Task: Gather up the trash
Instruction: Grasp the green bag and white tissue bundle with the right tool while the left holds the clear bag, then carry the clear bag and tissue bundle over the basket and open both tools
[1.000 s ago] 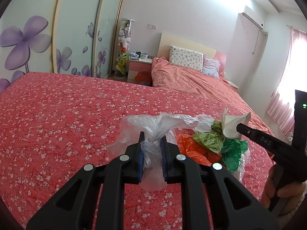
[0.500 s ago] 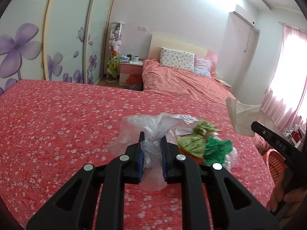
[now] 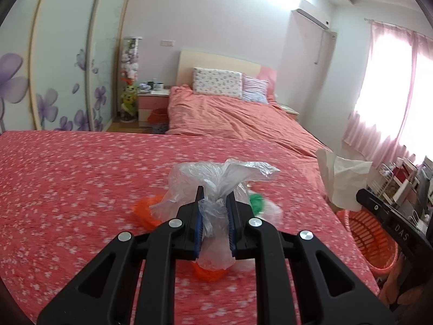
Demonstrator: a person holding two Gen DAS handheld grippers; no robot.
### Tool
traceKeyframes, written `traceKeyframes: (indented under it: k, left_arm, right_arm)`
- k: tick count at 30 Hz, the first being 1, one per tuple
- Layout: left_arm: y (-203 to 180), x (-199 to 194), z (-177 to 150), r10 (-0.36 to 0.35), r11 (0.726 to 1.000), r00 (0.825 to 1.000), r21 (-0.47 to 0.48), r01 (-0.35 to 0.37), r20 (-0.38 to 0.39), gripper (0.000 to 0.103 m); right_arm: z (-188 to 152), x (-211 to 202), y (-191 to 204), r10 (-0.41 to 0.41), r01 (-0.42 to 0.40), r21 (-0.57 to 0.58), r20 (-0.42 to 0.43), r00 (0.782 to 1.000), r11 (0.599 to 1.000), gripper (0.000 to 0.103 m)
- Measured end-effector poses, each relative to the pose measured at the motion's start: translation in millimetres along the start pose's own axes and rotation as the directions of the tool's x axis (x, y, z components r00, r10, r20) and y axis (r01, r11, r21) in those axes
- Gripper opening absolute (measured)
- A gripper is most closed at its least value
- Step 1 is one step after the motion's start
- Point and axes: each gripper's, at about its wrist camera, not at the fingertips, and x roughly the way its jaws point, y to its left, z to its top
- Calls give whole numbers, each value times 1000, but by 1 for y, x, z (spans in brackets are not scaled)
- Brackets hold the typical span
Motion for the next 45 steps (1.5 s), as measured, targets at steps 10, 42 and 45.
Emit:
traceKeyframes:
  k: [10,42,45]
  left_arm:
    - [-59,14,-2,-108,993,994,44,109,-27,15]
    - [-247,60,-37,-420,881,892,160,445,-169,15]
    - [-260,64,-43,-432,871,883,170,461,-184,15]
  right_arm:
    - [-10,-31,-56,-68,66,53,29,997,996,2]
    - [-35,-87,-220,-341,318,222,75,937,922,2]
    - [-35,-86,-233,-353,328,239,72,933,914,2]
